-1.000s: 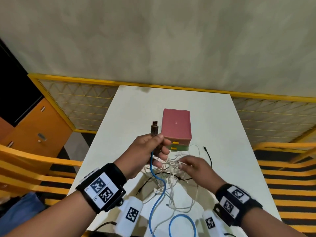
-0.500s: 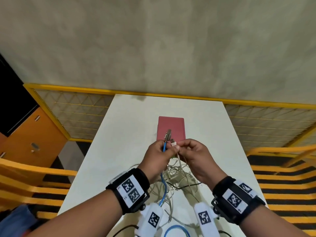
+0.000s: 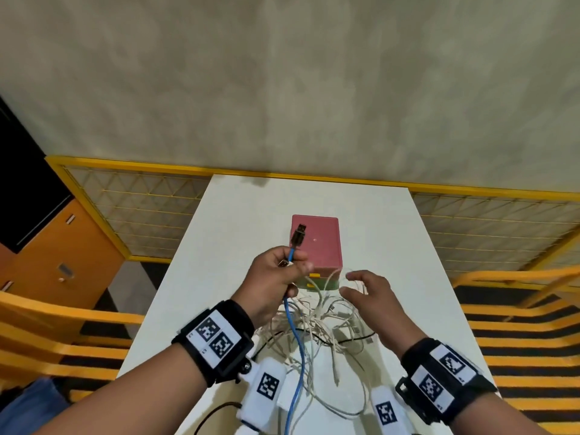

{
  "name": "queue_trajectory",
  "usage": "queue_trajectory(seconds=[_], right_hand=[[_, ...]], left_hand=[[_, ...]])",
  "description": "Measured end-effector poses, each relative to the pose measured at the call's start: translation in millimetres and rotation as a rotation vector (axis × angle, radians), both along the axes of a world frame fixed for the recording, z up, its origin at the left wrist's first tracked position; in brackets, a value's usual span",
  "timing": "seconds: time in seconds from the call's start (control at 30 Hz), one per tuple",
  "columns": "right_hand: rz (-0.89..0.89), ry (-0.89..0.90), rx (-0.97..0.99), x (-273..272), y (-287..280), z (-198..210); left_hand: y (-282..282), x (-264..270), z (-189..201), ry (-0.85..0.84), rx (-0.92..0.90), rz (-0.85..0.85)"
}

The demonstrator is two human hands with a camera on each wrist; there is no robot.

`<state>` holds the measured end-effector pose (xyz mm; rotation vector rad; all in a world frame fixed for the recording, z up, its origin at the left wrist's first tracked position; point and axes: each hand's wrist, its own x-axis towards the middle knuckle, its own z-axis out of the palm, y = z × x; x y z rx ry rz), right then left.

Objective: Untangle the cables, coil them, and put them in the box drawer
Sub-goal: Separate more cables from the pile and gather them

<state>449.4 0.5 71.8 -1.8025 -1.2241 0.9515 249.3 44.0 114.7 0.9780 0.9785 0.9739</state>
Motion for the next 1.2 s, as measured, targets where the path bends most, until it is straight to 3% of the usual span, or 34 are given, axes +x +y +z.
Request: queue_trajectory(seconds=[0.07, 0.13, 0.27, 0.43, 0.67, 0.9, 1.07, 1.13, 1.2], right_hand=[[0.003, -0.024, -0.049, 2.7, -5.0, -2.7], [0.003, 0.106, -0.202, -7.1, -8.8, 2.2], [0.096, 0.707, -0.6, -37.3, -7.6, 11.5], [0.005, 1.053, -0.443, -65.3, 1.7, 19.0], [0.037, 1.135, -0.318, -70.2, 12.8, 26.4], [-0.16, 1.316, -0.414, -76.4, 34.3, 25.5], [-0.384, 1.31, -0.382, -47.9, 43.8, 5.8], [-0.35, 1.274, -0.418, -35.5, 39.2, -0.6], [-0.249, 1.236, -0.447, -39.6, 32.9, -0.9]], left_hand=[[2.3, -5.3, 1.7, -0.031, 0.002, -0.036], [1.2, -7.2, 3.0, -0.058, 0.022, -0.051], [-4.7, -5.2, -1.3, -0.075, 0.083, -0.042], [-18.3, -0.9, -4.6, -0.076, 0.09, -0.098], [-14.5, -8.0, -3.4, -0.017, 0.109, 0.025], [-26.6, -42.3, 23.0, -0.024, 0.138, 0.016], [-52.8, -82.0, 68.3, -0.27, 0.057, -0.101], [-49.1, -98.5, 80.6, -0.285, 0.06, -0.073], [-36.4, -102.2, 81.2, -0.173, 0.065, 0.012]])
